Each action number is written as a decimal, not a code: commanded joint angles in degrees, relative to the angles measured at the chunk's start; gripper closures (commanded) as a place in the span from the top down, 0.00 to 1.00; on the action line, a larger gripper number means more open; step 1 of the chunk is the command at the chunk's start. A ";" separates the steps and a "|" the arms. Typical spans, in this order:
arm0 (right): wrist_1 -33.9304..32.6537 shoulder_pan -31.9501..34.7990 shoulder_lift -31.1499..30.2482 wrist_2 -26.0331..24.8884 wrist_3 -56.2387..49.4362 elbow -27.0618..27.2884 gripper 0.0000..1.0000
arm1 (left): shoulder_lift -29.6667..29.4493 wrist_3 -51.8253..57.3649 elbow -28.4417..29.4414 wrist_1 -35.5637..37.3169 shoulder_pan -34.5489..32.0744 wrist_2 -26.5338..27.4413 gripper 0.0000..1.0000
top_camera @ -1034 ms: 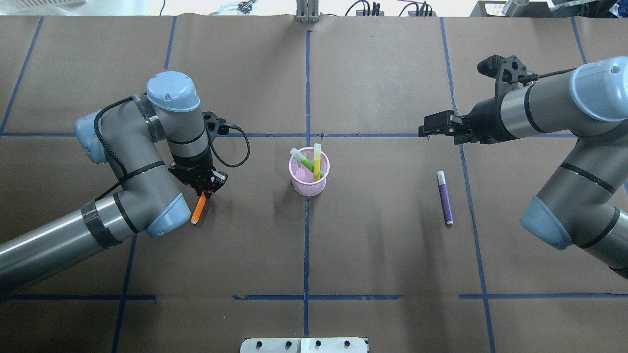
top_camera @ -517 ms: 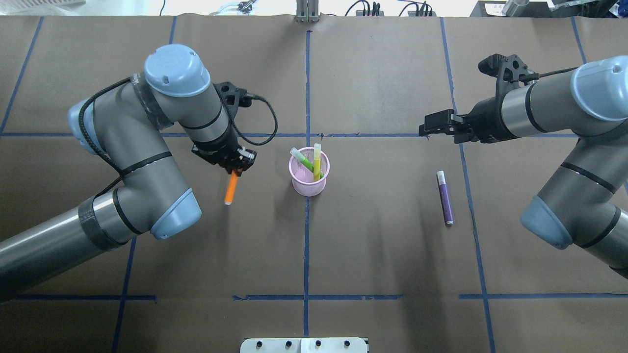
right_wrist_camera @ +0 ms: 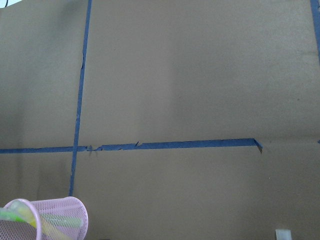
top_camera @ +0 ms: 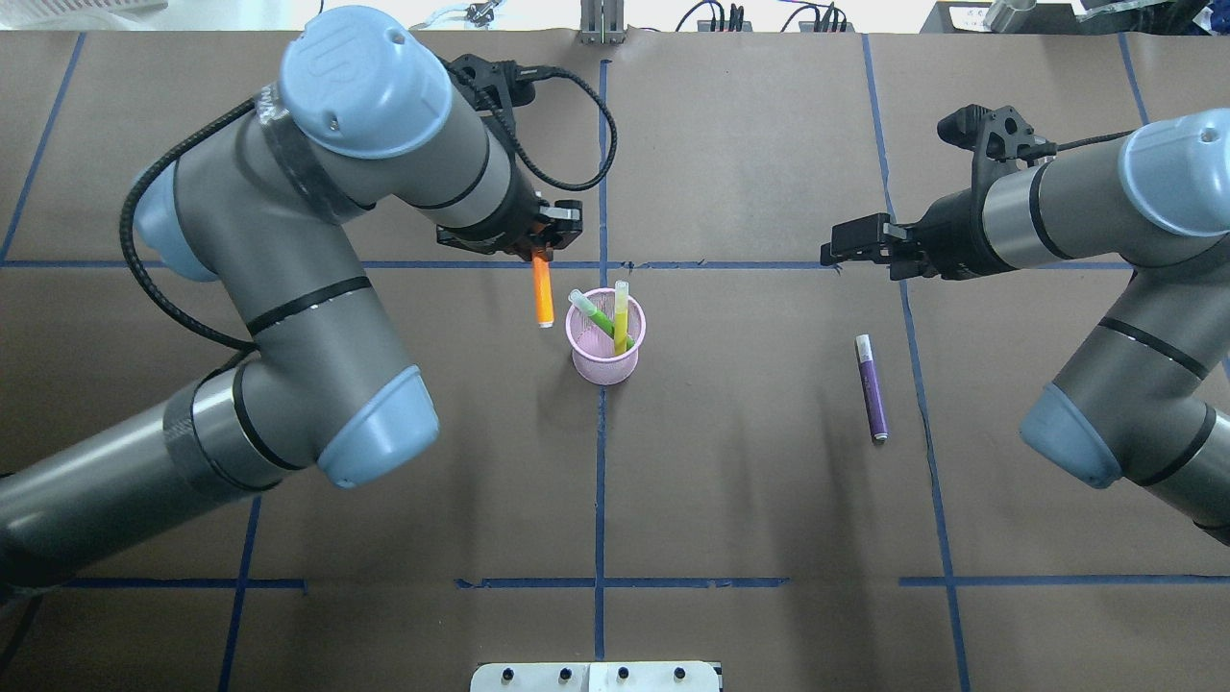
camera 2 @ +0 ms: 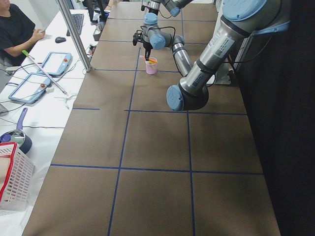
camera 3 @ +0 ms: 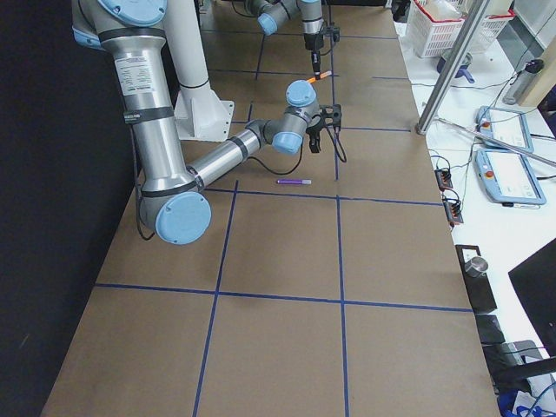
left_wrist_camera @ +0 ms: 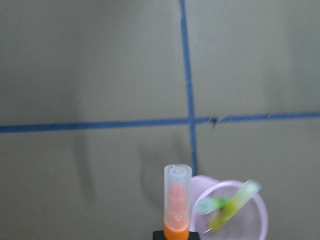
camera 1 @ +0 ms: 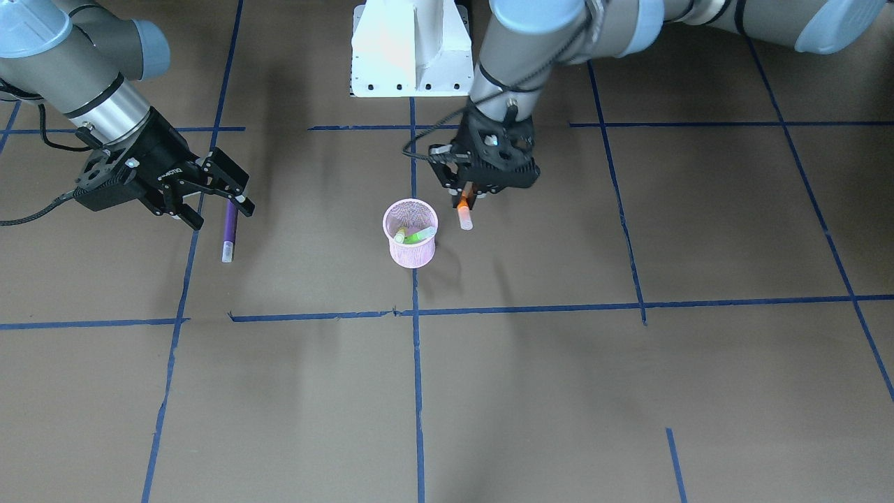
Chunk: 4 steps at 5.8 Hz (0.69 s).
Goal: Collect pens into pen holder
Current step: 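Carry the orange marker with the left gripper and drop it into the holder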
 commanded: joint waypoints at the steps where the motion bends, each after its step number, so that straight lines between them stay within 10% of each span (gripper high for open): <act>1: 0.09 0.00 -0.09 -0.09 0.00 0.00 1.00 | -0.82 -4.45 1.00 -4.30 6.08 13.23 0.00; 4: 0.62 -0.26 0.26 -2.10 0.00 -0.09 1.00 | -0.46 -4.90 3.29 -4.67 11.03 23.84 0.00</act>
